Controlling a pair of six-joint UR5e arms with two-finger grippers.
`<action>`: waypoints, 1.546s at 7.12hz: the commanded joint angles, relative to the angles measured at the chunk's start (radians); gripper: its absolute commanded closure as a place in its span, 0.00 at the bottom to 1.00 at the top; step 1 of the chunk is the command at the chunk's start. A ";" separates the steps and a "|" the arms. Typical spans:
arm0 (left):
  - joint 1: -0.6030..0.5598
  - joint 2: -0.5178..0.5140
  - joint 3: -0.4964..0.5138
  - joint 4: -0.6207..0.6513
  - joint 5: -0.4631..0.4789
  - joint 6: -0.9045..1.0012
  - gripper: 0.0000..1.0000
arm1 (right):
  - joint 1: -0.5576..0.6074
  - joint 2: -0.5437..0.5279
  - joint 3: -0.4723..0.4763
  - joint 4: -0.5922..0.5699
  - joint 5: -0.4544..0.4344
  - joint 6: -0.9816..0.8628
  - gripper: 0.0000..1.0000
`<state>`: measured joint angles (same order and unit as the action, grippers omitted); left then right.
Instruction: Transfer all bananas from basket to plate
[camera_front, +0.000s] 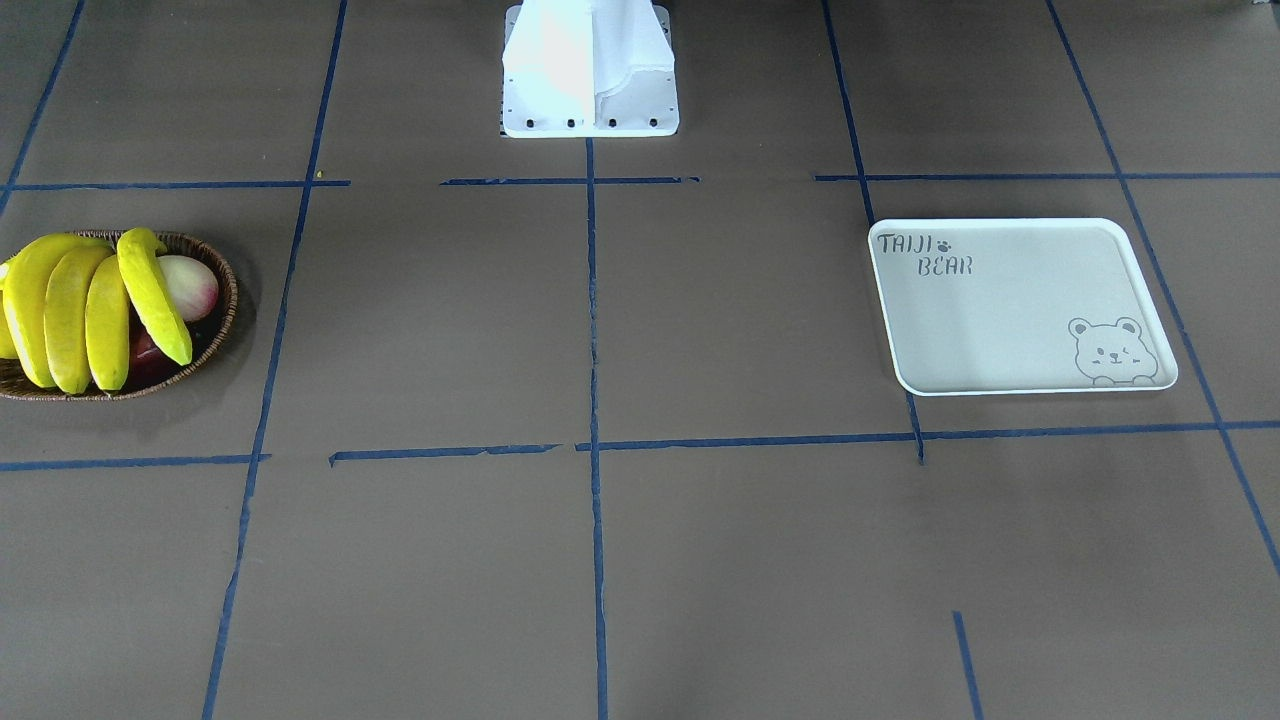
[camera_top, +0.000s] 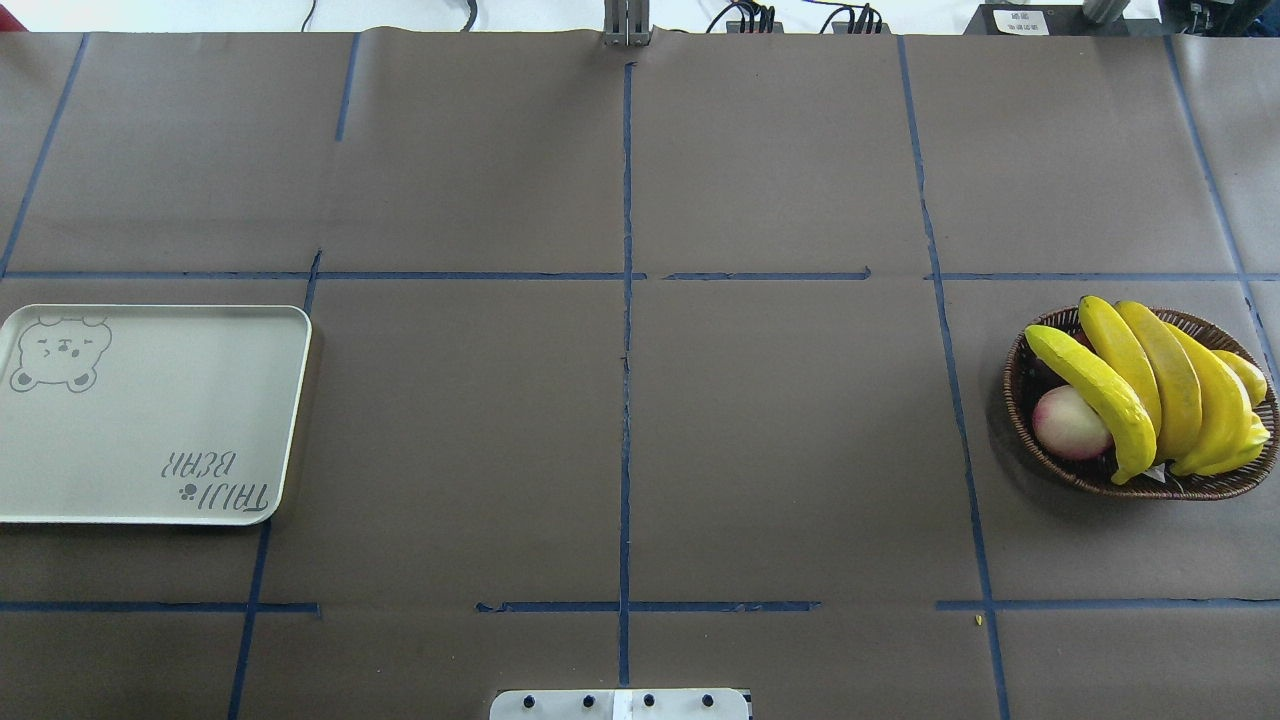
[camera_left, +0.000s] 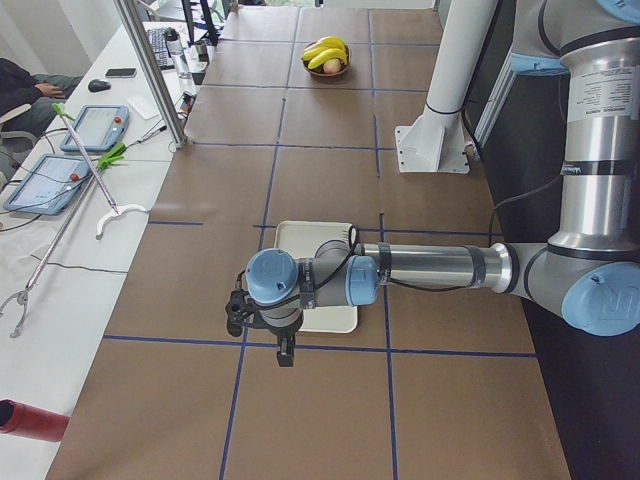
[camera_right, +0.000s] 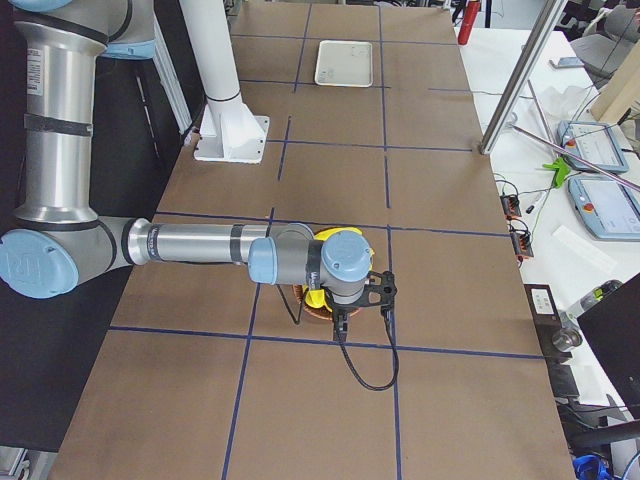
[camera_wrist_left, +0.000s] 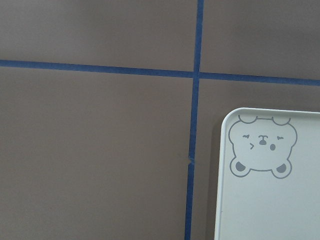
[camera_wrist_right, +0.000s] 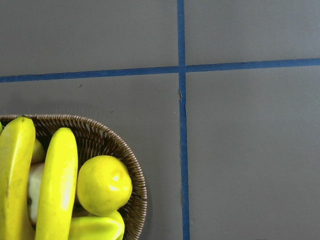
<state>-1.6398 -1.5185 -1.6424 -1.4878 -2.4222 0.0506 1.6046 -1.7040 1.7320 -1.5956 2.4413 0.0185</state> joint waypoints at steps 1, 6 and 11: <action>0.000 0.001 -0.001 0.000 -0.001 0.000 0.00 | 0.018 0.006 0.003 -0.006 -0.001 0.001 0.00; 0.000 0.001 0.015 -0.005 -0.003 0.005 0.00 | 0.018 0.007 0.015 0.002 0.002 0.012 0.00; 0.002 0.000 0.006 -0.017 -0.003 -0.002 0.00 | -0.085 0.073 0.127 -0.009 -0.008 0.156 0.00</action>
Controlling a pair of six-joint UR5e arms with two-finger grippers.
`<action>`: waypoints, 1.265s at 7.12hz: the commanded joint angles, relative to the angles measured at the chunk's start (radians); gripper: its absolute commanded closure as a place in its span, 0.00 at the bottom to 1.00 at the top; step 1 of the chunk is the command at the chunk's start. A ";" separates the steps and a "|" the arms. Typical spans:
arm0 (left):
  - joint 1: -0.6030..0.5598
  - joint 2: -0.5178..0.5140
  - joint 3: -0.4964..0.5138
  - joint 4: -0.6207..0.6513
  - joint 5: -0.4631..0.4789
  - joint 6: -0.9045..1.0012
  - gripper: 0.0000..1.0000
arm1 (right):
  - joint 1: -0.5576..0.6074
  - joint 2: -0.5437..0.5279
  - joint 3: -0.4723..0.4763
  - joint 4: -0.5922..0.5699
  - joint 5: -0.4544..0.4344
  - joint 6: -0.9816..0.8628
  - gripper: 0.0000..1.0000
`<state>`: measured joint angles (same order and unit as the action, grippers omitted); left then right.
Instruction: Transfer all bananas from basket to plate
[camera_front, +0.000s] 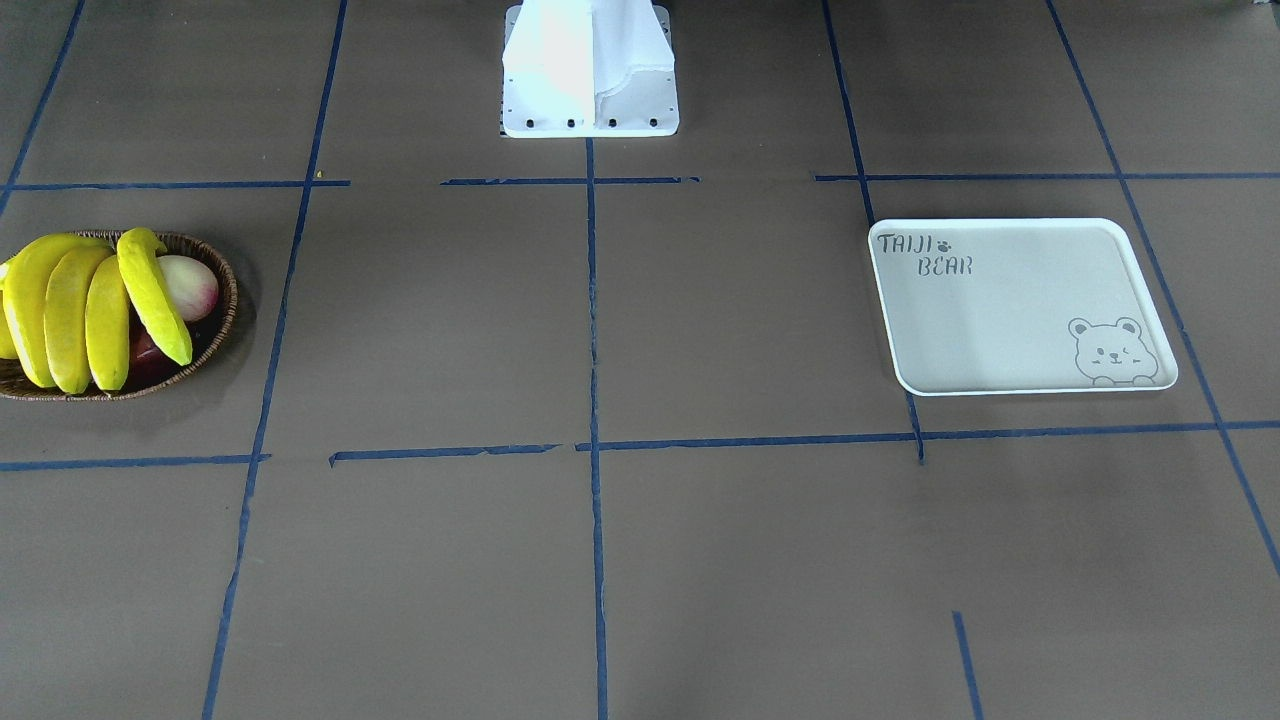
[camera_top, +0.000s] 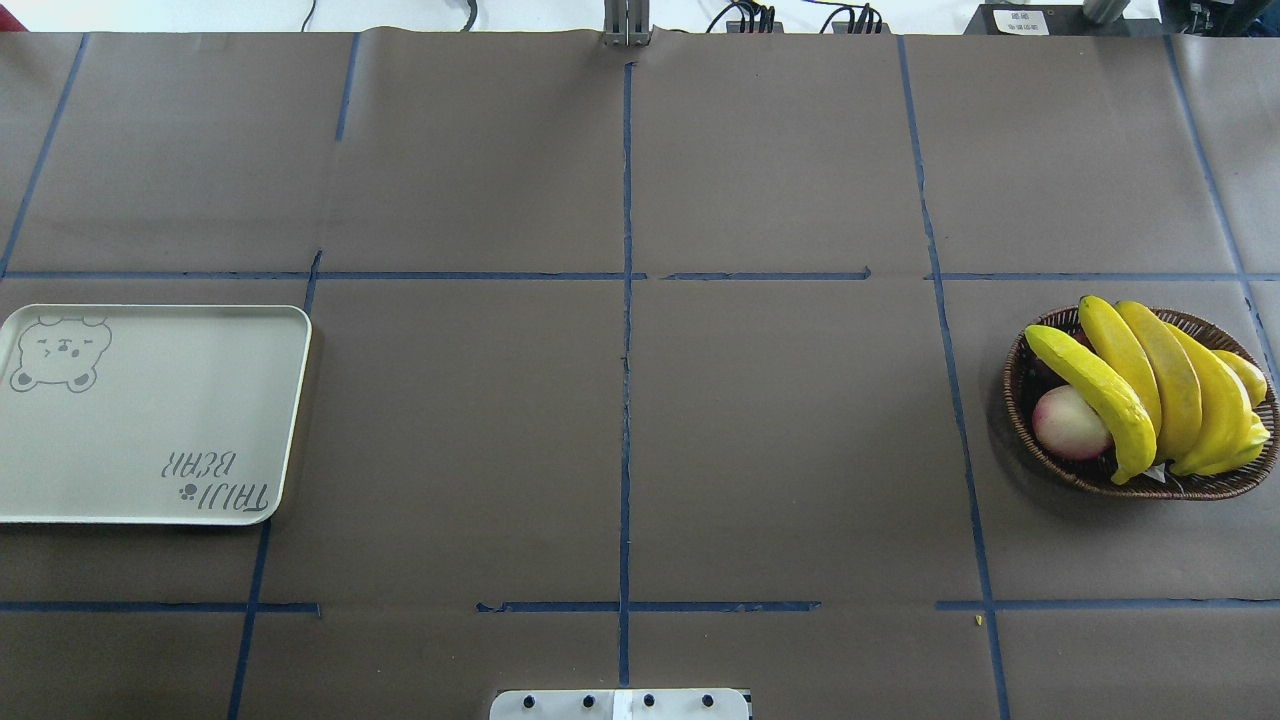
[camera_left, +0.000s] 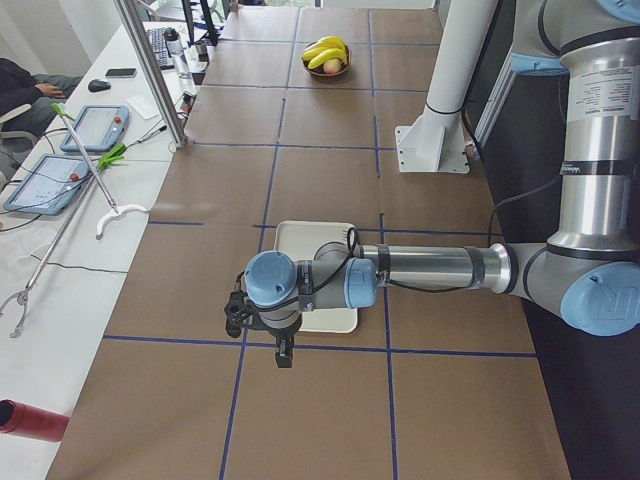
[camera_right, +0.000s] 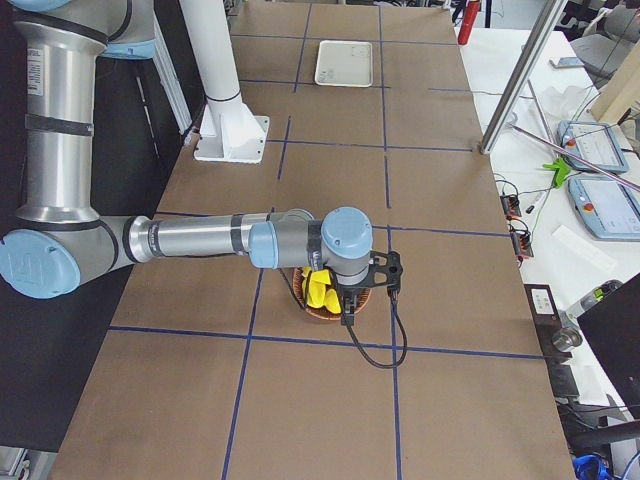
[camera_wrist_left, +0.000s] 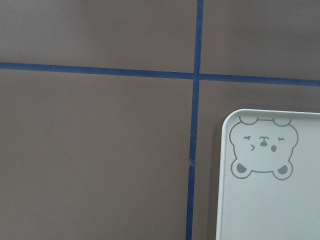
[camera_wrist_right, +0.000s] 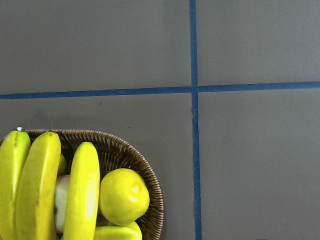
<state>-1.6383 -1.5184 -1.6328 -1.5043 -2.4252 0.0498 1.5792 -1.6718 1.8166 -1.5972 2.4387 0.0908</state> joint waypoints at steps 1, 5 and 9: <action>0.000 0.000 -0.004 -0.001 0.000 0.001 0.00 | -0.085 0.058 0.044 -0.001 0.005 0.102 0.00; -0.001 0.012 0.004 -0.030 0.000 0.001 0.00 | -0.382 -0.009 0.147 0.398 -0.047 0.550 0.00; -0.001 0.010 0.002 -0.030 0.000 0.001 0.00 | -0.619 -0.124 0.144 0.599 -0.208 0.587 0.01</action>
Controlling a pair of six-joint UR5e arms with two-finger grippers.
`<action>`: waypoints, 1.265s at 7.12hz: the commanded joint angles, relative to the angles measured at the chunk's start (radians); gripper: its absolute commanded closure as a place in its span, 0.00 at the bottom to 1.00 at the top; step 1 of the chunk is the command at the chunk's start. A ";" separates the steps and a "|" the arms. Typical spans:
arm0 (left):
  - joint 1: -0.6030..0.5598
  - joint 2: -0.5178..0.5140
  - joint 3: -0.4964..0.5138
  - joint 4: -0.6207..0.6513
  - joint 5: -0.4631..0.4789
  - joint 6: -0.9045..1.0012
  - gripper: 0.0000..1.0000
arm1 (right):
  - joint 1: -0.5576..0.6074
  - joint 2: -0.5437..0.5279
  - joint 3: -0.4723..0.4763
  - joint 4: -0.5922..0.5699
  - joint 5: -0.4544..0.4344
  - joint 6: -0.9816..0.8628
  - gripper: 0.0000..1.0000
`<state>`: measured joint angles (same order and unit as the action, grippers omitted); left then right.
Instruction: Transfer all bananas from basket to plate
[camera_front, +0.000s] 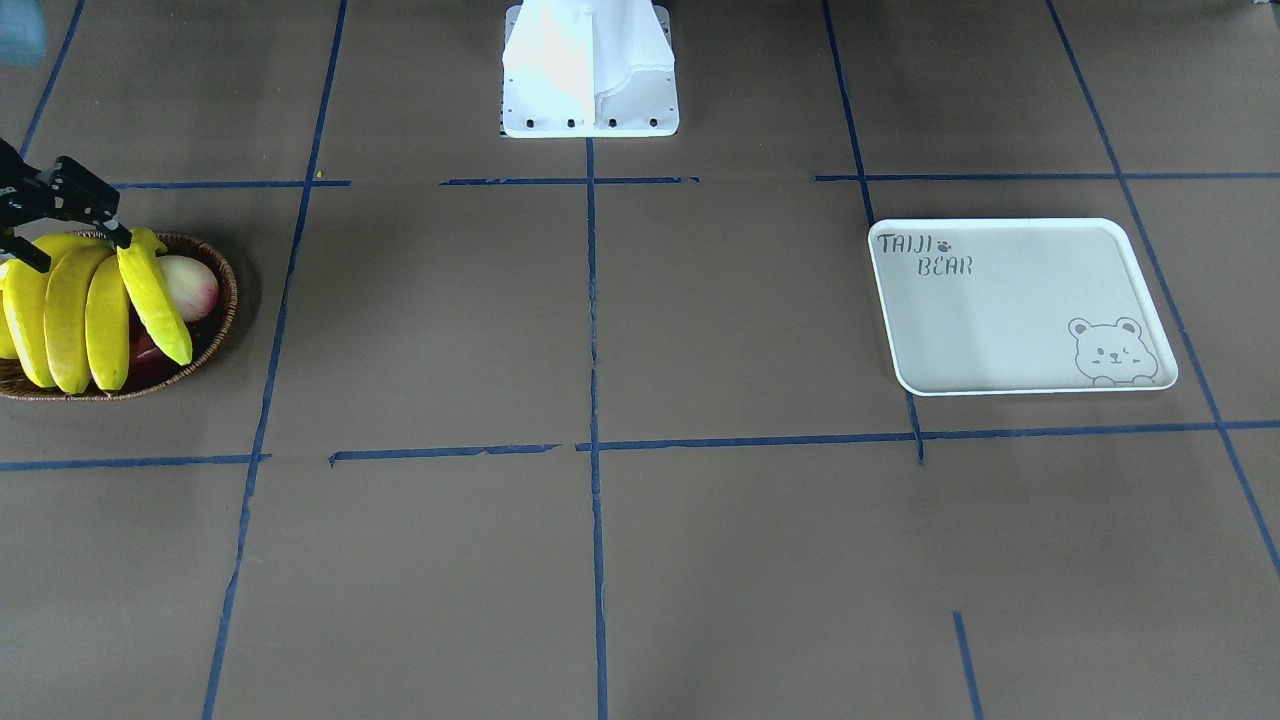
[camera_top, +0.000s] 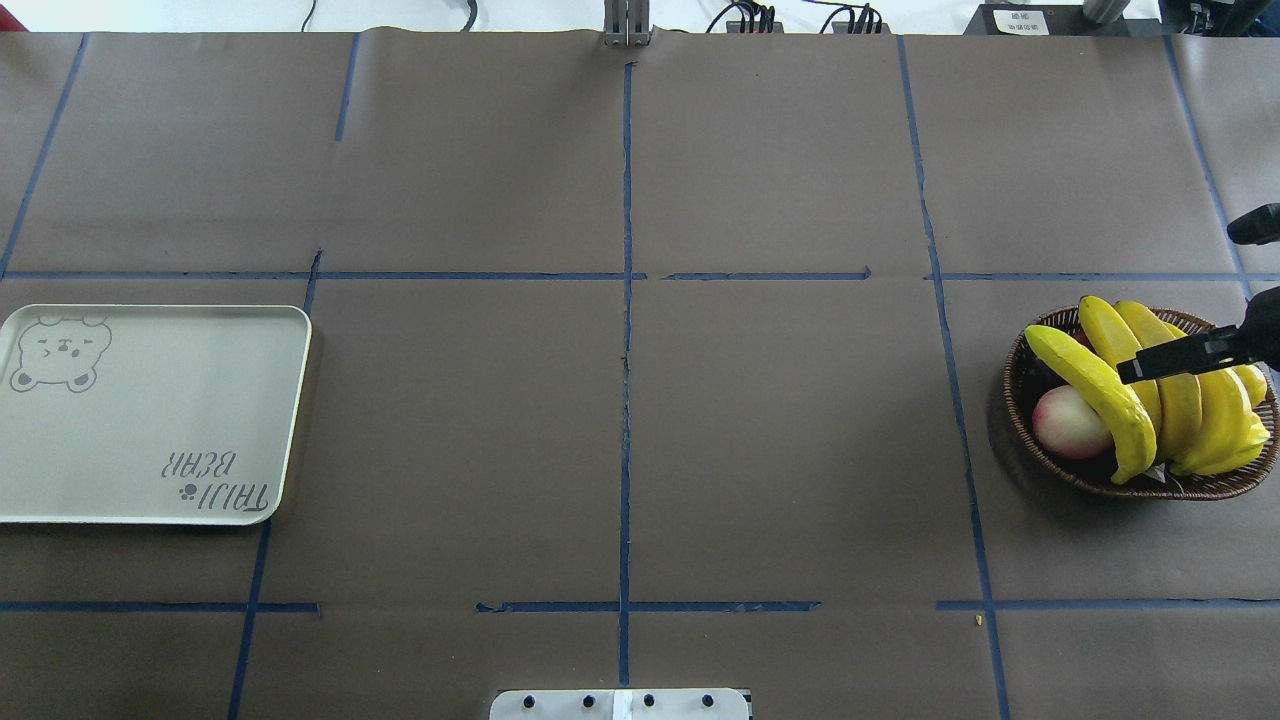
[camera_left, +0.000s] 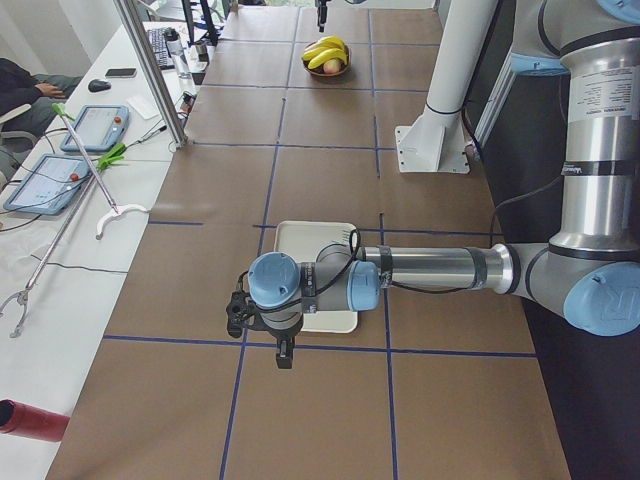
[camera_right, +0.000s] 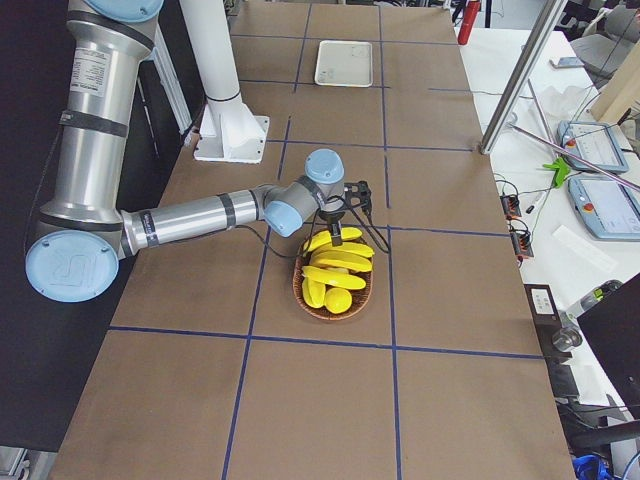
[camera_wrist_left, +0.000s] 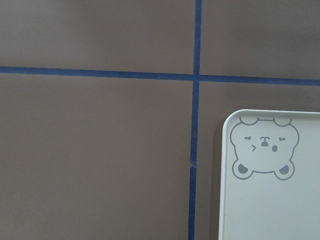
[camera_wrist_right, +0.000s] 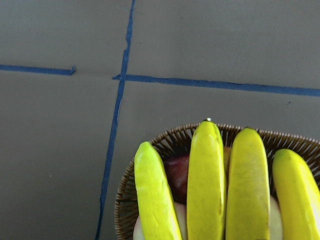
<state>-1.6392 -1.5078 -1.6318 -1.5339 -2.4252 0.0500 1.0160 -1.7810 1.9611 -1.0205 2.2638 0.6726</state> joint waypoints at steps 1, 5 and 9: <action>-0.001 0.000 0.003 0.000 -0.002 0.001 0.00 | -0.066 -0.015 -0.001 0.023 -0.033 0.005 0.03; 0.001 -0.003 0.006 -0.002 -0.003 0.001 0.00 | -0.120 -0.011 -0.004 0.022 -0.095 0.007 0.11; 0.001 -0.005 0.007 -0.002 -0.003 0.001 0.00 | -0.119 -0.015 -0.013 0.022 -0.095 0.001 0.27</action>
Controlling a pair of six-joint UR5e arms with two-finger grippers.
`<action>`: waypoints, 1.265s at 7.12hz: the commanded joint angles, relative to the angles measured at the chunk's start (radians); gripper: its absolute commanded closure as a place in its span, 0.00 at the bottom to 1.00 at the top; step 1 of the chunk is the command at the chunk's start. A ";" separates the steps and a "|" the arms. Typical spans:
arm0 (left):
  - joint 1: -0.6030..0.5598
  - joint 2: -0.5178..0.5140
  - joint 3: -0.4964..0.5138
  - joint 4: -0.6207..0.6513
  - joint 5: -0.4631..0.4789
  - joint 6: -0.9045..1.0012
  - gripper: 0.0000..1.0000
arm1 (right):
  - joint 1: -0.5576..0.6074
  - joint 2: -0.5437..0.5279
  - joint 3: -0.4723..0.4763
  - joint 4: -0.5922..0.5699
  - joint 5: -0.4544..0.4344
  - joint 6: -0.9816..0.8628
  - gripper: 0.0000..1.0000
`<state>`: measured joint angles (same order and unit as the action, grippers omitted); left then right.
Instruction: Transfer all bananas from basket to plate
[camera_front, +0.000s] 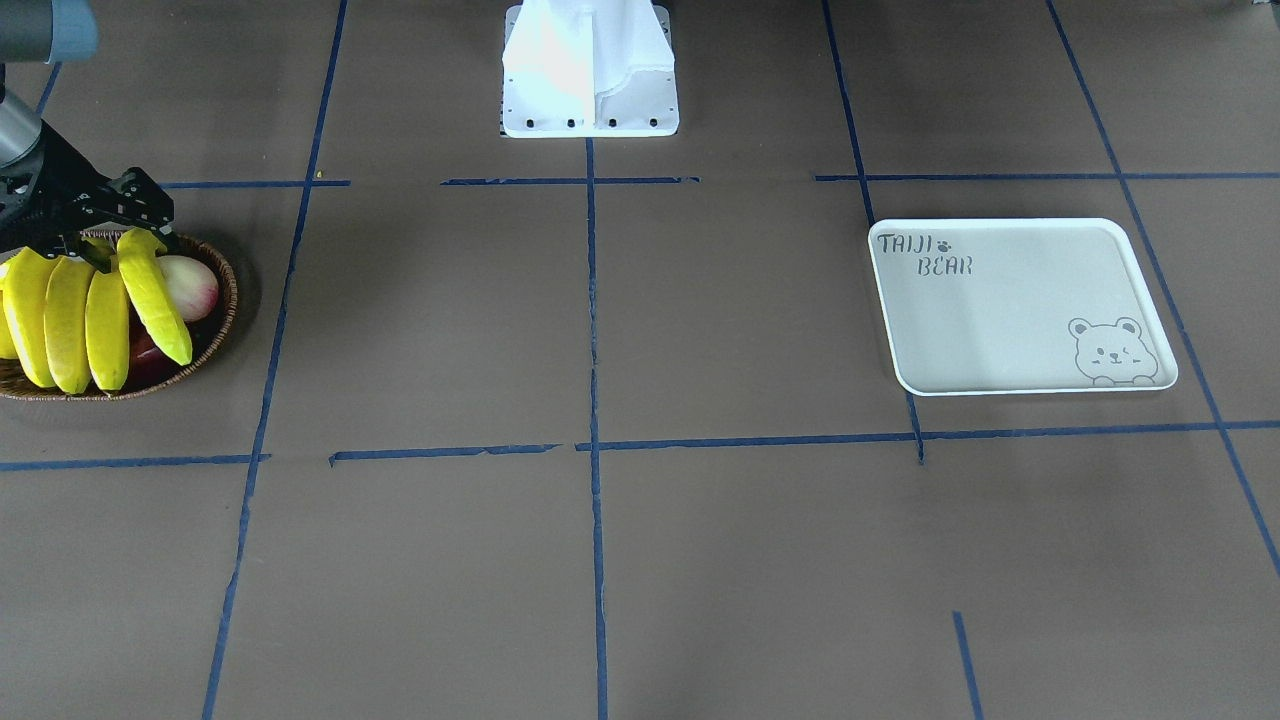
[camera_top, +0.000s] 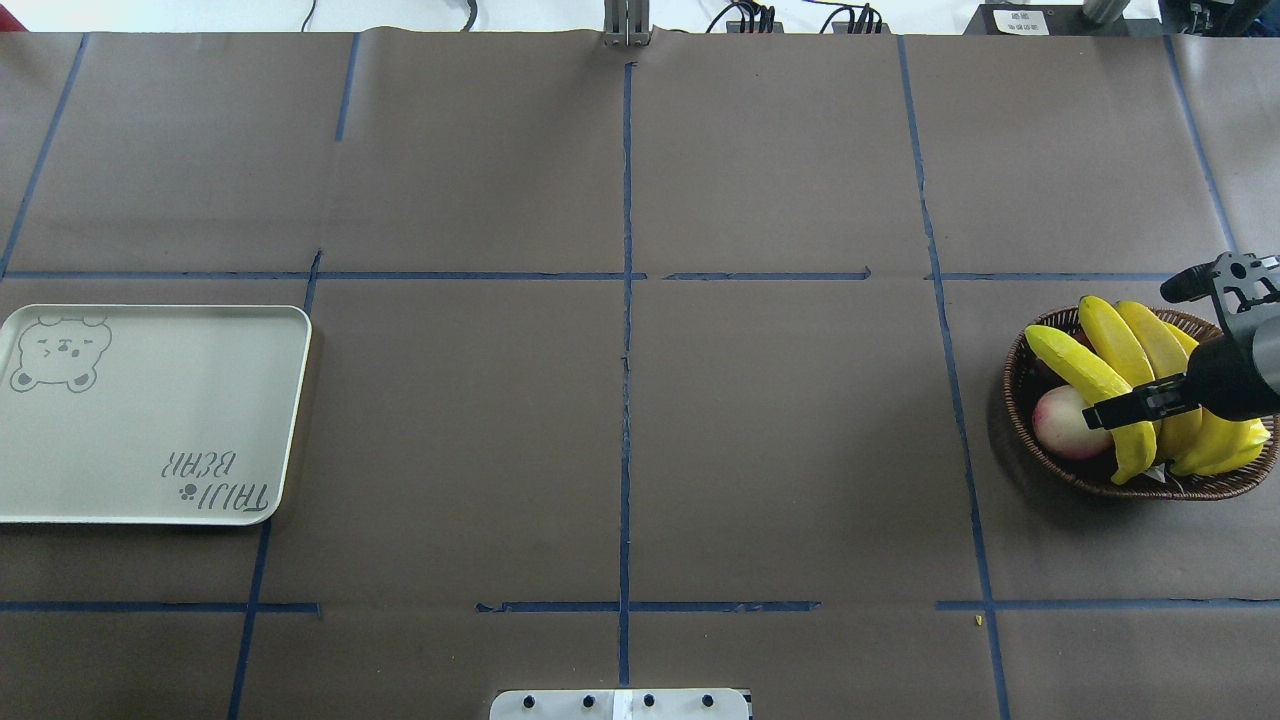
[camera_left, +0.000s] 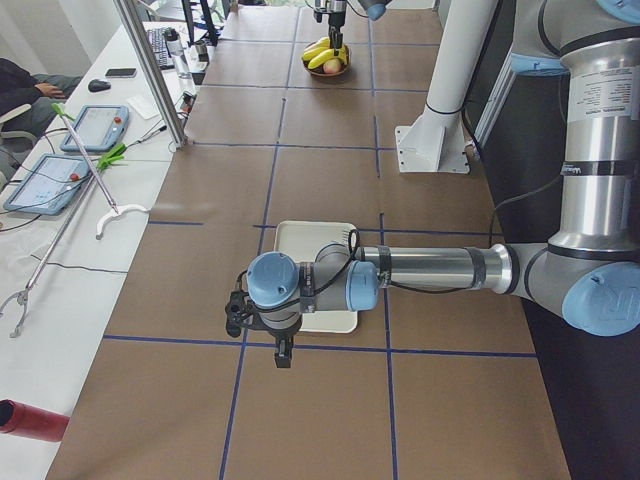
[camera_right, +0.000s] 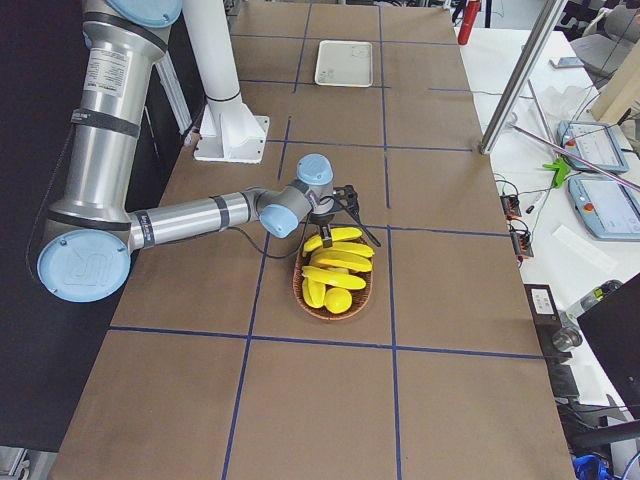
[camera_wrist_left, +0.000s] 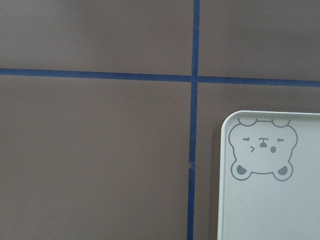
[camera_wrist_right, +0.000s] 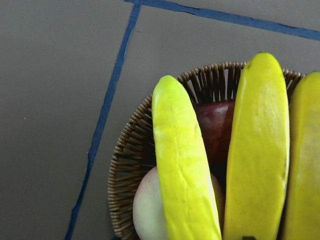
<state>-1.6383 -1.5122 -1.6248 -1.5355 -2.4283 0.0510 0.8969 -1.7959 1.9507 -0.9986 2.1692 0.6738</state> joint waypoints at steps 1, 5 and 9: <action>0.000 0.000 0.000 0.000 0.000 0.000 0.00 | 0.000 0.000 -0.001 0.000 0.000 -0.002 0.47; 0.002 -0.003 0.000 0.001 -0.002 -0.002 0.00 | 0.045 -0.005 0.027 0.001 0.015 -0.003 0.90; 0.005 -0.052 -0.020 -0.027 0.002 -0.005 0.00 | 0.056 0.085 0.099 -0.008 0.043 0.129 1.00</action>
<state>-1.6351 -1.5344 -1.6390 -1.5422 -2.4278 0.0474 0.9543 -1.7729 2.0534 -1.0052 2.2002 0.7155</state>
